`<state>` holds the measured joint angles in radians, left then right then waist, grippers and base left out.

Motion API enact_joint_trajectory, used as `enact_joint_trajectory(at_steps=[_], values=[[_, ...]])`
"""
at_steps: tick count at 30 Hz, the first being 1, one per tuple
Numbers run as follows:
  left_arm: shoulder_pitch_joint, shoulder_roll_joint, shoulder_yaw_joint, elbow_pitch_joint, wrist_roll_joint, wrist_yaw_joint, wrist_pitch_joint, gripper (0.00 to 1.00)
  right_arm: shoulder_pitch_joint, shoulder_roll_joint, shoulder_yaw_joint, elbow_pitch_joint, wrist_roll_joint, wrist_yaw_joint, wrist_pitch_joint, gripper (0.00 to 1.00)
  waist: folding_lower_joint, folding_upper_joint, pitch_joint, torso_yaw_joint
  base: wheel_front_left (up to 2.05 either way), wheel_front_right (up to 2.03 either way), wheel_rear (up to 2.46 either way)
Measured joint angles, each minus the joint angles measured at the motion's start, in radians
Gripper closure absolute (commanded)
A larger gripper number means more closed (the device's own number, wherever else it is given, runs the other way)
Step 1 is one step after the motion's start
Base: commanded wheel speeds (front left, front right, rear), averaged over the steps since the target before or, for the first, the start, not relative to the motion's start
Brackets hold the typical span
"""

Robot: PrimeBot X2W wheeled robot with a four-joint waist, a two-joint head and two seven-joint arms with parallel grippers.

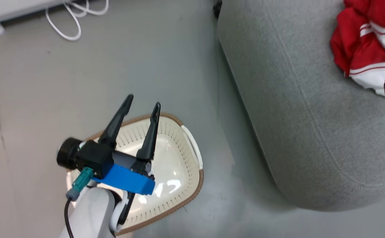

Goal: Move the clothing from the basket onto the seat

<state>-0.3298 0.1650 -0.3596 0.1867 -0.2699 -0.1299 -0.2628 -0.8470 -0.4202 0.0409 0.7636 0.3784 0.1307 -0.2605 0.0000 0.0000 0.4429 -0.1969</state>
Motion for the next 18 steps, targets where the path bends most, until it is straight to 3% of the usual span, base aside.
enact_joint_trajectory(at_steps=[11,18], values=[[0.154,-0.062,0.08,0.04,-0.022,0.0,0.0,0.0,0.243,0.016,0.043,-0.052,-0.039,0.0,0.018,0.0,-0.0003,0.0,-0.239,0.06,0.0,0.0,0.0],[0.23,-0.072,0.122,0.055,-0.021,0.0,0.0,0.0,0.38,0.084,0.048,-0.154,-0.097,0.0,0.021,0.0,-0.0003,0.0001,-0.347,0.116,0.0,0.0,0.0]])
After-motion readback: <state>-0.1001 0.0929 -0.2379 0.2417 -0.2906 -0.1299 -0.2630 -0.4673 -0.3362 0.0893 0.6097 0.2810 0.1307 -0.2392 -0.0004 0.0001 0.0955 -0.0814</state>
